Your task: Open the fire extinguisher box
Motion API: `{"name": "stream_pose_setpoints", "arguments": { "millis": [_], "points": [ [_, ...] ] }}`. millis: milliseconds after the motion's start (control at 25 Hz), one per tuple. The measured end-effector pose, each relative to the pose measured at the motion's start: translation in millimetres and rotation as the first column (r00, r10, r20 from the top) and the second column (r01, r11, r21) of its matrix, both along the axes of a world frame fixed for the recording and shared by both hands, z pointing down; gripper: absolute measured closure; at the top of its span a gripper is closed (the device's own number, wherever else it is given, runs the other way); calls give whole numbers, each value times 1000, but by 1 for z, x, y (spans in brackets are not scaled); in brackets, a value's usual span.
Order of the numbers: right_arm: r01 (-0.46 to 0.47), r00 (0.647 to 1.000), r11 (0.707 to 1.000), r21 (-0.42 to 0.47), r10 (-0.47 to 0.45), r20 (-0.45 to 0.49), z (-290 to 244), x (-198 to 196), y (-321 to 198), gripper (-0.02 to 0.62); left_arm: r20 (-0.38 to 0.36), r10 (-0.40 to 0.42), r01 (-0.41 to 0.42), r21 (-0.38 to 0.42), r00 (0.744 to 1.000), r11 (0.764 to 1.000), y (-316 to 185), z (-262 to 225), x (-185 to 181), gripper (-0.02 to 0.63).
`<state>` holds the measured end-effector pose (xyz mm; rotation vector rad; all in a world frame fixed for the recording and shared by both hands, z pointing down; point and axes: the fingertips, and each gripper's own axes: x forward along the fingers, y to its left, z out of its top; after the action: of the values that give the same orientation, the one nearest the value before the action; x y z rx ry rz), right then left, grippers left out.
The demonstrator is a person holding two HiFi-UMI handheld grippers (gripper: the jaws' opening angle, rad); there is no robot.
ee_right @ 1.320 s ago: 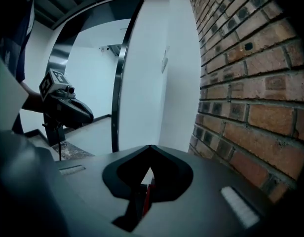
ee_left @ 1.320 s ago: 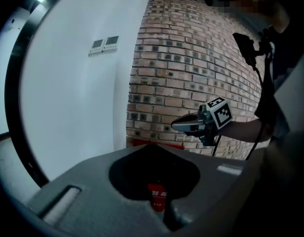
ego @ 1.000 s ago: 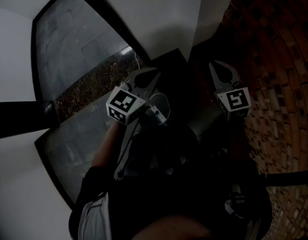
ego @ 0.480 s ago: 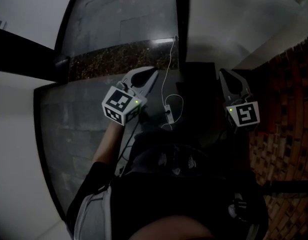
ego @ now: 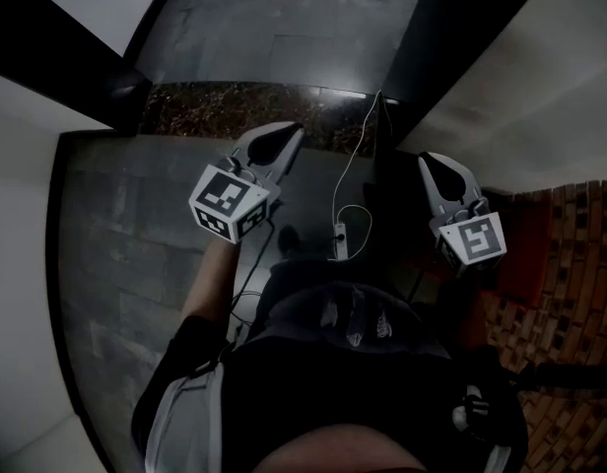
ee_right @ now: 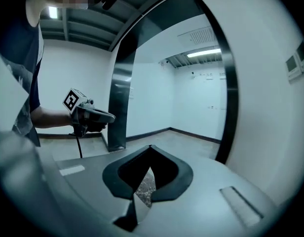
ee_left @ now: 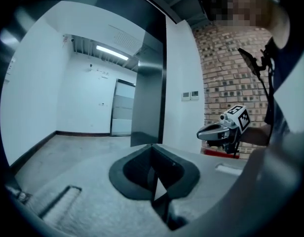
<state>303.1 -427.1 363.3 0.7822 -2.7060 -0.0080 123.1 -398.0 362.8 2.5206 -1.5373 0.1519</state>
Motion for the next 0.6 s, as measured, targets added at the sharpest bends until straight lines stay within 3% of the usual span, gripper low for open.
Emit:
{"name": "stream_pose_setpoints", "arguments": {
  "millis": [360,480,600],
  "points": [
    [221,973,975,-6,-220,66,-22,-218,7,595,35,-186,186,16,982,982,39,-6,-209,606],
    [315,946,949,7,-314,79,-34,-282,17,595,39,-305,304,35,951,952,65,-16,-273,606],
    [408,910,913,2,-407,74,-38,-319,27,595,26,-400,398,56,916,916,88,-21,-307,606]
  ]
}}
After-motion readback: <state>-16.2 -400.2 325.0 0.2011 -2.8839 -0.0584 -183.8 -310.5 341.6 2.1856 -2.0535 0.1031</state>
